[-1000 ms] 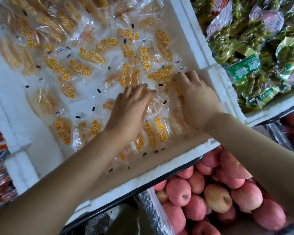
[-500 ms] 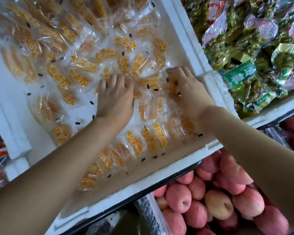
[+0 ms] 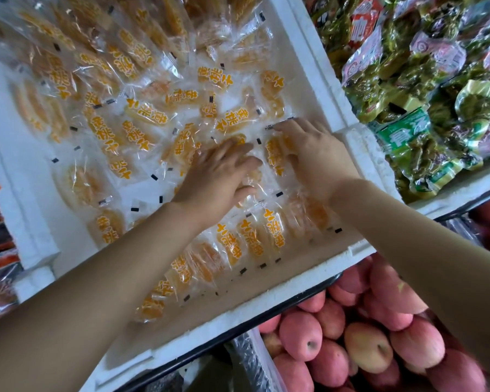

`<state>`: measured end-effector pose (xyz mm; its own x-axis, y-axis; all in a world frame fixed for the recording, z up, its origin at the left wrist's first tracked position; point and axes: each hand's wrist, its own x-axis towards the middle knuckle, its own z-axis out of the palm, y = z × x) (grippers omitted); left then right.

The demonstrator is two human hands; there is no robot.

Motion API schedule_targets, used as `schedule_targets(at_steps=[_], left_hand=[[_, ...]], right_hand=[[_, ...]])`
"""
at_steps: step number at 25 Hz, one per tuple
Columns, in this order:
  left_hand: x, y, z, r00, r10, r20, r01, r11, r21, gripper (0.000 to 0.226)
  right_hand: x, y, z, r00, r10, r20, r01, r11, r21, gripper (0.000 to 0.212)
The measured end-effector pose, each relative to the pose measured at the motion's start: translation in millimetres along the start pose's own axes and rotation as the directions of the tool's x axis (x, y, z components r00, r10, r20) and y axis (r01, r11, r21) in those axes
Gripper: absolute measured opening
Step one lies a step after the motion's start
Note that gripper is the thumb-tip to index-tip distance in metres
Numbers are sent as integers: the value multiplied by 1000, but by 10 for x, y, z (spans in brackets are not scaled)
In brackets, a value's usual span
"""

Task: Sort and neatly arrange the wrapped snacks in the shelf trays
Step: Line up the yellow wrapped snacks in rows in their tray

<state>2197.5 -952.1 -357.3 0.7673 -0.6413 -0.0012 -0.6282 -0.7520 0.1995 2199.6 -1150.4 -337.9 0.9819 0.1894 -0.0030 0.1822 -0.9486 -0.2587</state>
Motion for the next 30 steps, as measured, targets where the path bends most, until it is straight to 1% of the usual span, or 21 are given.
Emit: schedule_targets(at_steps=[1, 2, 3, 5, 6, 10, 11, 12, 13, 15, 16, 17, 19, 20, 24, 25, 27, 28, 30], left_hand=[[-3, -34, -7, 1000, -22, -10, 22, 1000, 13, 38], [-6, -59, -18, 999, -49, -18, 50, 998, 24, 38], [-8, -82, -18, 996, -83, -18, 84, 996, 27, 39], [-4, -121, -14, 992, -126, -3, 126, 992, 13, 40], [4, -132, -20, 993, -122, 1, 122, 993, -4, 41], [-23, -126, -52, 995, -101, 24, 102, 993, -65, 41], [-40, -124, -63, 994, -107, 32, 109, 992, -68, 41], [-60, -120, -80, 994, -111, 25, 112, 991, -71, 40], [-86, -114, -101, 994, -111, 10, 112, 991, -70, 39], [-162, -117, -111, 995, -93, -43, 90, 993, -70, 40], [-216, -119, -109, 995, -92, -47, 88, 993, -78, 43], [-274, -114, -97, 994, -104, -30, 101, 991, -93, 46], [-347, -114, -50, 991, -133, -9, 131, 984, -117, 53], [-350, -111, -38, 990, -141, -17, 139, 984, -110, 54], [-220, -23, 39, 991, -125, -38, 122, 991, -62, 54], [-197, 5, 29, 991, -126, -40, 123, 990, -75, 55], [-215, 32, -28, 987, -150, -55, 142, 983, -119, 54], [-270, 25, -61, 984, -165, -74, 154, 979, -131, 51], [-416, 6, -102, 980, -180, -84, 170, 978, -117, 41]], right_hand=[[-37, 27, 21, 999, -8, -34, 7, 999, -32, 54], [-68, 41, 45, 999, -18, -35, 17, 999, -32, 50], [-83, 43, 74, 1000, -21, 3, 21, 1000, -16, 49], [-90, 19, 121, 992, -5, 129, 5, 1000, 0, 57], [-90, -3, 131, 987, 8, 158, -7, 1000, -9, 60], [-113, -42, 48, 979, 79, 187, -63, 994, -88, 60], [-121, -45, 22, 980, 84, 180, -60, 989, -135, 62], [-136, -73, 6, 991, 38, 131, -15, 985, -171, 63], [-140, -113, 7, 996, -62, 62, 71, 983, -168, 60], [-142, -222, 69, 963, -265, -54, 265, 964, -8, 44], [-155, -294, 108, 943, -330, -37, 331, 943, 43, 41], [-155, -341, 143, 938, -347, 18, 346, 937, 55, 42], [-108, -339, 178, 954, -267, 138, 265, 964, 28, 50], [-88, -317, 179, 961, -228, 156, 232, 973, -6, 53], [-63, -327, 106, 986, -146, 82, 153, 984, -93, 50], [-70, -372, 97, 987, -155, 52, 158, 986, -53, 49], [-106, -459, 102, 978, -207, 0, 206, 975, 86, 47], [-124, -501, 117, 970, -243, 5, 240, 963, 118, 46], [-151, -537, 197, 957, -284, 63, 278, 956, 89, 48]])
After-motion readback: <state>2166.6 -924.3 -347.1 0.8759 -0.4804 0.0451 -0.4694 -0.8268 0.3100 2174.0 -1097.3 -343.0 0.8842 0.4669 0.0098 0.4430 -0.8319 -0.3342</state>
